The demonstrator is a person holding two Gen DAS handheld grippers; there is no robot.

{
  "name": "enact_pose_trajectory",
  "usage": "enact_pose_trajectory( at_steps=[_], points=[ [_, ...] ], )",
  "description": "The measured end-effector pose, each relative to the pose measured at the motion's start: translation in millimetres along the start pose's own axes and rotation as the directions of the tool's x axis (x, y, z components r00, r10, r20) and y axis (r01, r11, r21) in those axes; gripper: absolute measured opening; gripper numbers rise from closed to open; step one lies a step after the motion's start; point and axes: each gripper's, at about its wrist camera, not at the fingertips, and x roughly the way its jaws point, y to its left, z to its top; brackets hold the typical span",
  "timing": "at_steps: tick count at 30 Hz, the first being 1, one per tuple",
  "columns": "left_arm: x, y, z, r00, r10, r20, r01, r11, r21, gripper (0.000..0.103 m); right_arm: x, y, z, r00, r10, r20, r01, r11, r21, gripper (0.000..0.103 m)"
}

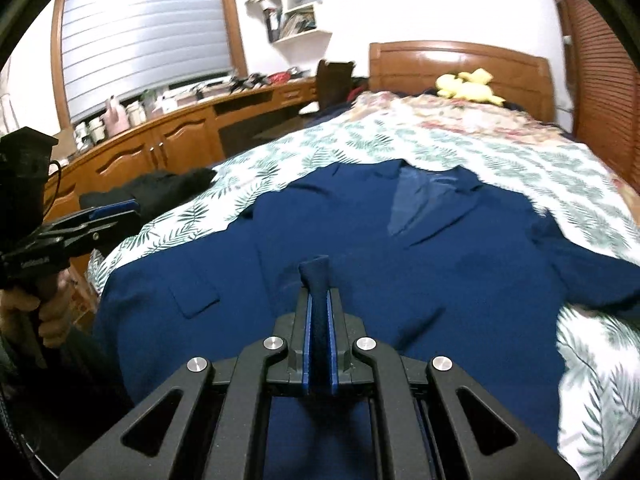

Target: Fold large clothes

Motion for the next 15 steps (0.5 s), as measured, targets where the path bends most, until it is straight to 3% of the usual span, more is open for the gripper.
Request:
enact_pose_trajectory(
  at_steps=[3,10,15],
  points=[
    [1.5,-10.1,0.1,1.0,-0.012,-0.004,0.012,1.0,0.017,0.075,-12.7,4.3,-12.6,0.999,-0.036,0.003,0.036,0.999,0.029,0.006],
    [1.2,-31.1,1.9,1.0,-0.012,0.015,0.012,0.999,0.048,0.075,-17.5,12.8,-53.6,0.989,-0.121,-0.089,0.126,0.991,0.052,0.006],
    [-0.9,-43.1,1.9,0.999,-0.033,0.022,0.031,0.997,0.066,0.075,-18.3,19.5,-72.2,0.982,-0.141,-0.124,0.151,0.985,0.08,0.006]
  ],
)
